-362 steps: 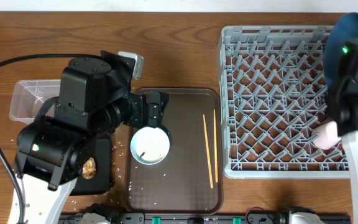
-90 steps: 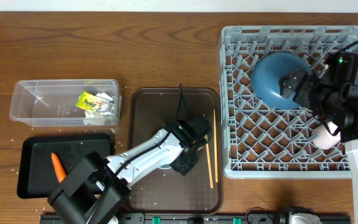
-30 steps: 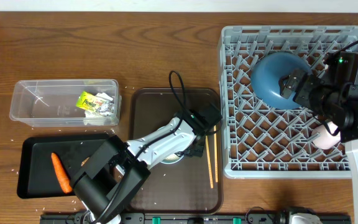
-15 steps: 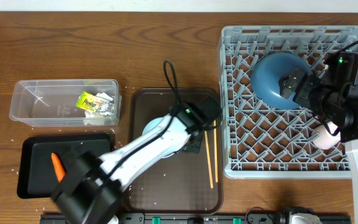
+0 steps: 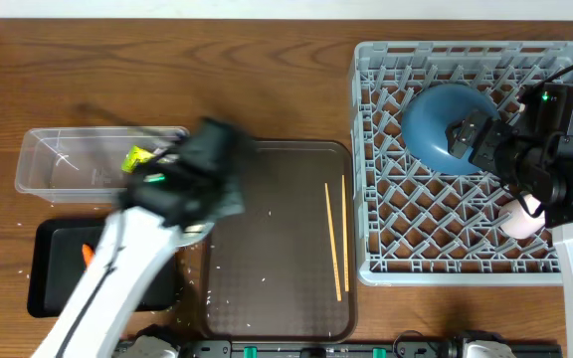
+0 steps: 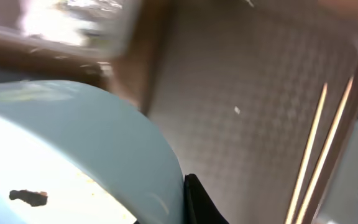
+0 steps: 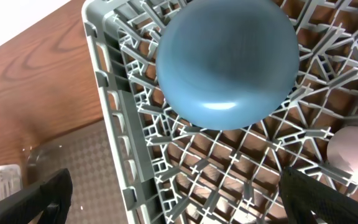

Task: Sort waste into correct bins and load items into the dishwasher rack
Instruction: 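Carry the rice bowl left and tilt it over the black tray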

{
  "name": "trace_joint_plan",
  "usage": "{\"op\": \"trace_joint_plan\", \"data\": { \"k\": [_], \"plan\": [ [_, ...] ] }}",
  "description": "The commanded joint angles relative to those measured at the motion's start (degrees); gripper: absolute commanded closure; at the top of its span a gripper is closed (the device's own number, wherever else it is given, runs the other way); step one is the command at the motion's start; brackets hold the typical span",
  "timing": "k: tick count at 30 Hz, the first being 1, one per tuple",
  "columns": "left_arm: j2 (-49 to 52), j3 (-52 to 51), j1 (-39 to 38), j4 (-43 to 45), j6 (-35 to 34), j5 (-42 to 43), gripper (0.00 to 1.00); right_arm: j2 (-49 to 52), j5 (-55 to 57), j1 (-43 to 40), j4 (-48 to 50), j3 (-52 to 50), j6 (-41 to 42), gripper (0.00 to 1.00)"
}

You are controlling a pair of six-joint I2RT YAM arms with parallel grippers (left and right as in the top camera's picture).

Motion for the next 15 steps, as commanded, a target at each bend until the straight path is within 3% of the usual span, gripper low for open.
{"op": "trace_joint_plan", "data": {
  "k": [1,8,15],
  "plan": [
    [-4.35,0.94,10.36,-1.64,4.98,6.84,0.94,-0.61,-0.09,-0.11,-0.07,0.48,0.68,0.01],
    [-7.04,-3.41,33.40,-2.36,15.78,21.11,0.94,-0.61,-0.07,-0.11,-0.07,0.48,0.68,0.01],
    [-6.99,-13.05,52.76,3.10,27.96,40.72,0.94,-0.61,-0.07,-0.11,-0.04,0.48,0.66,0.01]
  ]
}}
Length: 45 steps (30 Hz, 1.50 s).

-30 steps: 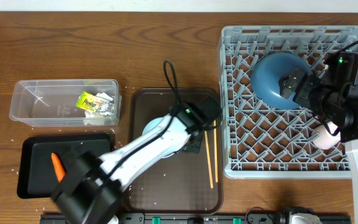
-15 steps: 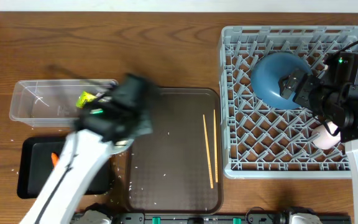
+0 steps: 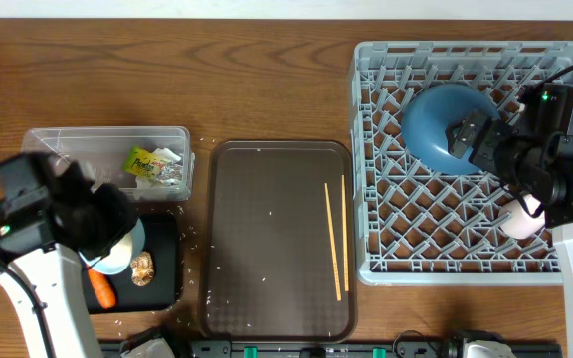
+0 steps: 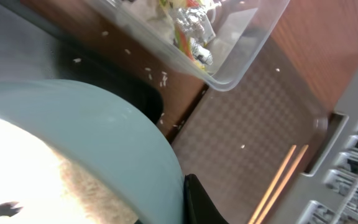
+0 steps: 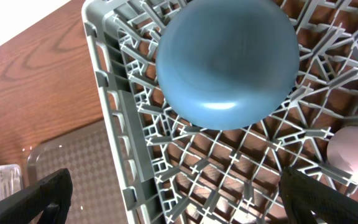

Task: Sort waste into correct bins and load items into the dishwasher rack
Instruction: 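Carry the rice bowl left and tilt it over the black tray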

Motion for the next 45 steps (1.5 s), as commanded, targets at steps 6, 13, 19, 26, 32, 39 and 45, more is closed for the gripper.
{"op": "trace_joint_plan", "data": {
  "k": [6,13,19,26,32,39,45],
  "plan": [
    [-0.26,-11.52,22.29,5.07,19.87,34.38,0.94,-0.61,-0.04,-0.11,-0.04,0.48,-0.44,0.01],
    [-0.15,-19.26,38.53,5.46,31.85,54.93,0.94,-0.61,-0.07,-0.11,0.07,0.48,-0.42,0.01],
    [-0.15,-24.70,43.10,6.47,34.36,63.10,0.94,-0.61,-0.04,-0.11,-0.28,0.48,-0.42,0.01],
    [1.01,-28.04,43.32,8.81,34.34,63.10,0.94,-0.61,-0.04,-0.11,-0.31,0.48,-0.52,0.01],
    [1.25,-28.04,43.32,12.09,34.05,63.10,0.94,-0.61,-0.04,-0.11,-0.20,0.48,-0.83,0.01],
    [1.11,-28.06,43.32,11.52,35.04,63.08,0.94,-0.61,-0.07,-0.11,0.20,0.48,-0.83,0.01],
    [1.03,-28.06,43.32,12.33,35.47,59.84,0.93,-0.63,-0.68,-0.11,0.15,0.48,-0.81,0.01]
  ]
}}
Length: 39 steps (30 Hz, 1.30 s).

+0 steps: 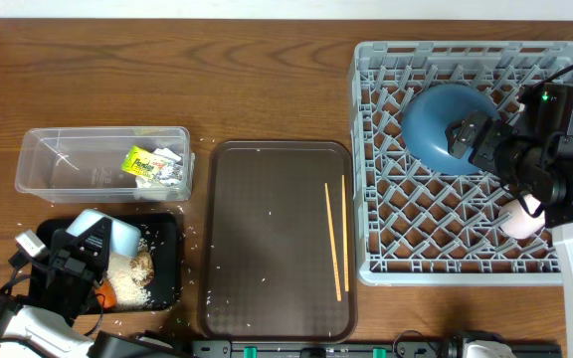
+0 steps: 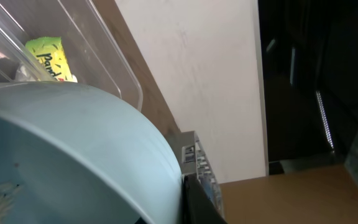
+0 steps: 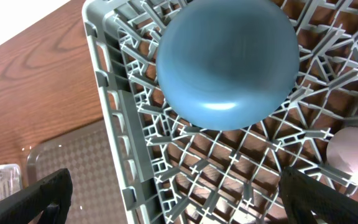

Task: Sort waste into correct bins and load items into the dishwasher rack
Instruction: 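Carry the rice bowl left and tilt it over the black tray, then carry the emptied white bowl right toward the dish rack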

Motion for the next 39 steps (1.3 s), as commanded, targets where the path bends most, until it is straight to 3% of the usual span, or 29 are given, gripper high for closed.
{"op": "trace_joint_plan", "data": {
  "k": [1,6,12,18,22,28,32,34,39],
  "plan": [
    [0.02,0.04,0.28,-0.26,1.70,-0.74,0.94,-0.63,-0.98,-0.11,0.11,0.48,-0.55,0.01],
    [-0.26,0.04,-0.20,-3.30,3.48,2.01,0.94,-0.61,-1.33,-0.11,0.13,0.48,-0.55,0.01],
    [-0.50,0.11,-0.76,-4.72,4.87,-4.20,0.94,-0.61,-1.36,-0.11,0.50,0.48,-0.55,0.01],
    [-0.70,0.11,-1.73,-5.92,4.57,-4.07,0.94,-0.63,-1.75,-0.11,0.50,0.50,-0.52,0.02],
    [-0.94,0.94,-7.56,-5.92,4.55,-4.24,0.94,-1.60,-1.68,-0.17,2.08,0.52,-0.57,0.02],
    [-0.94,6.88,-24.70,-4.68,2.58,-4.39,0.94,-4.90,-1.49,-2.60,4.87,1.57,0.33,0.01],
    [-0.94,11.61,-37.53,4.39,-6.97,-4.46,0.94,-6.29,-1.53,-5.81,3.85,2.32,-0.17,0.01],
    [-0.94,13.31,-44.35,13.94,-15.78,-4.74,0.94,-6.54,-1.53,-7.15,2.49,2.32,-0.13,0.01],
    [0.09,13.75,-62.45,55.30,-47.82,-10.54,0.94,-6.49,-1.49,-10.03,-1.11,2.32,-0.13,0.01]
  ]
}}
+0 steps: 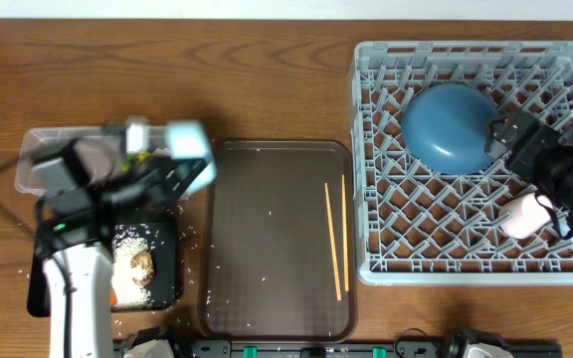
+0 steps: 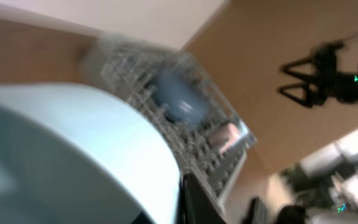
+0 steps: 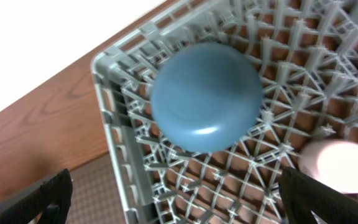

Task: Sort waste into correct bins and load items into the dishwasher rack
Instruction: 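Carry the emptied white bowl right toward the dish rack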

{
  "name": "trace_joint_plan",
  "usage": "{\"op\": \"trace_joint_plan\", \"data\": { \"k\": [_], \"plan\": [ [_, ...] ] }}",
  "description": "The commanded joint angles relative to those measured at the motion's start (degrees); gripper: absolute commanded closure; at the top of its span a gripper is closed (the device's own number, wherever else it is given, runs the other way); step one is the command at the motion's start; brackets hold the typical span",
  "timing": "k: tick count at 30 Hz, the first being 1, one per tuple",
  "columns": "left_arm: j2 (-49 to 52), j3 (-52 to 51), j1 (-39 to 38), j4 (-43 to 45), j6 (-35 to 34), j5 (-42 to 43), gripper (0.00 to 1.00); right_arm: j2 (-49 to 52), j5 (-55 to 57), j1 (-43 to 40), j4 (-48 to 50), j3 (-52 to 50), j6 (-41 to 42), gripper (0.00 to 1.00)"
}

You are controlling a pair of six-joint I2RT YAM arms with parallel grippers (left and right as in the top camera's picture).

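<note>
A light blue bowl hangs blurred over the right end of the clear bin, near the brown tray's left edge, with my left gripper shut on its rim. The left wrist view is mostly filled by that bowl, one dark finger against its edge. The grey rack holds an upturned dark blue bowl and a pink cup. My right gripper hovers open over the rack, above the blue bowl and the cup, with nothing between its fingers.
A black bin at the front left holds rice, a carrot piece and other food. The clear bin holds wrappers. Two chopsticks lie on the brown tray. Rice grains are scattered round the tray's left edge.
My left gripper has moved with the light blue bowl from low over the black bin up to the clear bin's right end. My right gripper has drawn back from the rack, still open.
My left gripper held the light blue bowl over the tray's left edge, then over the black bin. Later the bowl was tipped at the bin, with rice lying inside. Now the bowl is up by the clear bin. My right gripper stayed open over the rack.
</note>
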Motion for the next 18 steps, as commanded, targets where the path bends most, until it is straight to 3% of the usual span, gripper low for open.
{"op": "trace_joint_plan", "data": {
  "k": [1,3,6,12,18],
  "plan": [
    [0.85,1.16,-10.86,17.90,-27.26,-5.22,0.94,-0.02,-0.04,-2.01,-1.14,0.70,-0.13,0.01],
    [2.93,1.16,-16.74,31.45,-34.80,-7.91,0.94,0.00,-0.07,-2.64,-1.53,0.70,0.02,0.01],
    [7.32,1.16,-22.97,42.69,-41.03,-11.82,0.93,-0.02,-0.09,-3.23,-2.47,0.70,0.07,0.01],
    [17.40,1.16,-34.69,49.92,-42.49,-20.28,0.94,0.00,-0.04,-3.23,-3.85,0.70,-0.39,0.01],
    [26.43,1.16,-45.05,65.29,-47.58,-28.59,0.94,0.00,-0.07,-3.23,-4.11,0.70,-0.39,0.01]
  ]
}}
